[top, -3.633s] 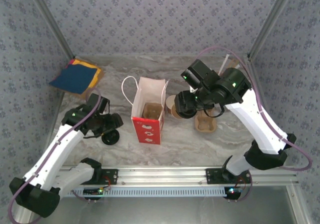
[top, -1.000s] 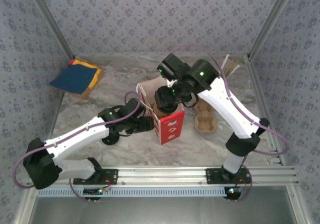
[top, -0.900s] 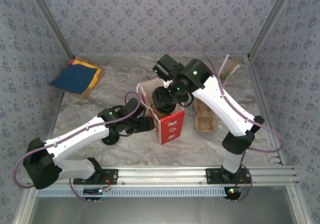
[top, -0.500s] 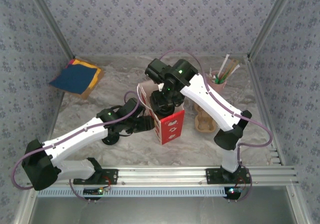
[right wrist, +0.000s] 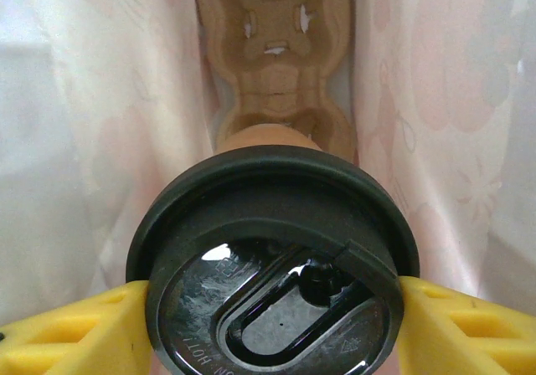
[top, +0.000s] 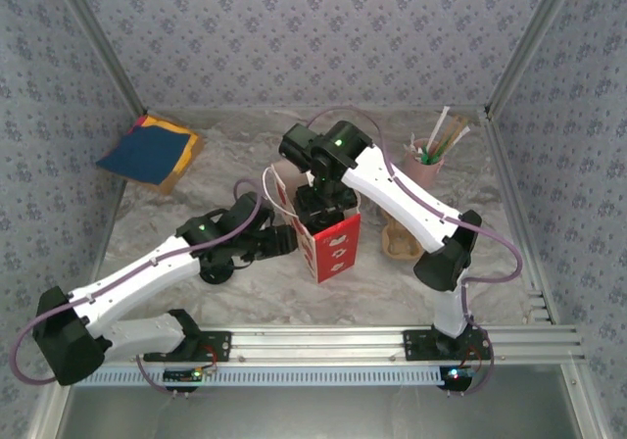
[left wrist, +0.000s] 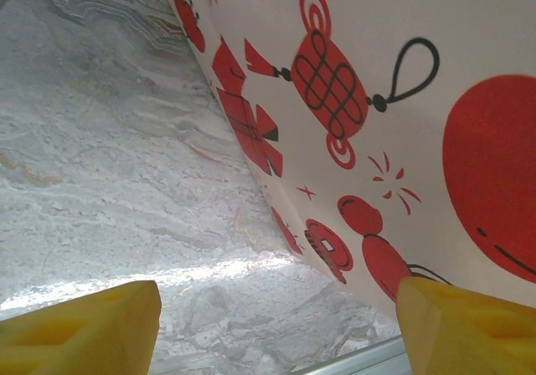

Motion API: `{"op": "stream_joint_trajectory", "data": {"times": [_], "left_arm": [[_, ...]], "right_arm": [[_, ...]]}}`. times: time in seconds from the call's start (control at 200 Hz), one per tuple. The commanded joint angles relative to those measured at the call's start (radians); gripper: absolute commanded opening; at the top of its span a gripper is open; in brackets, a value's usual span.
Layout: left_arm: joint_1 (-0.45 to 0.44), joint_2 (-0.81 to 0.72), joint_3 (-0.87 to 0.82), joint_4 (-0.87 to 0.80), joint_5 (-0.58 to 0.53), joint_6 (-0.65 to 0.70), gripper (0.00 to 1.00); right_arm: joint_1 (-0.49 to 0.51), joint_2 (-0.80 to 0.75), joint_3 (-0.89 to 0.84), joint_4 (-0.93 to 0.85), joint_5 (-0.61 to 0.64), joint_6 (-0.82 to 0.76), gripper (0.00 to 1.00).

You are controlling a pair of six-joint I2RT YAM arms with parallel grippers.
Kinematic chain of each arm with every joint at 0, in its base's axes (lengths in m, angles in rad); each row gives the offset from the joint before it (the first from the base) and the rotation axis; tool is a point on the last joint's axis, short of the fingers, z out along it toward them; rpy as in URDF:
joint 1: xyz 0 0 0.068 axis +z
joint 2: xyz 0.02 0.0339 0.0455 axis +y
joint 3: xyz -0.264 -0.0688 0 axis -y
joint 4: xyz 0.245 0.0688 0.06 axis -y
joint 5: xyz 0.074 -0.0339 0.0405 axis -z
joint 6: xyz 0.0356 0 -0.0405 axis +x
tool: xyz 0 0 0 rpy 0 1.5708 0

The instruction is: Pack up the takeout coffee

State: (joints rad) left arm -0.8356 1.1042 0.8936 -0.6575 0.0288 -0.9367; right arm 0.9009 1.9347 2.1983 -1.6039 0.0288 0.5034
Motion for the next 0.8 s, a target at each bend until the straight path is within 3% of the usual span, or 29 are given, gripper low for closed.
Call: {"op": "stream_joint_trajectory", "data": {"times": [0.0, 0.415, 0.794], "left_arm": [[0.023, -0.039, -0.013, -0.047, -0.014, -0.008, 0.75], [0.138, -0.179, 0.04, -0.164, -0.039, 0.033, 0.76], [0.182, -0.208, 0.077, -0.189, -0.024, 0.065, 0.76]], "right_arm": [[-0.008, -0.005, -0.036, -0.085, -0.006, -0.019, 0.68], [-0.017, -0.005, -0.134, -0.059, -0.003, -0.023, 0.69], [-0.018, 0.05, -0.071, -0.079, -0.002, -0.021, 0.69]]}}
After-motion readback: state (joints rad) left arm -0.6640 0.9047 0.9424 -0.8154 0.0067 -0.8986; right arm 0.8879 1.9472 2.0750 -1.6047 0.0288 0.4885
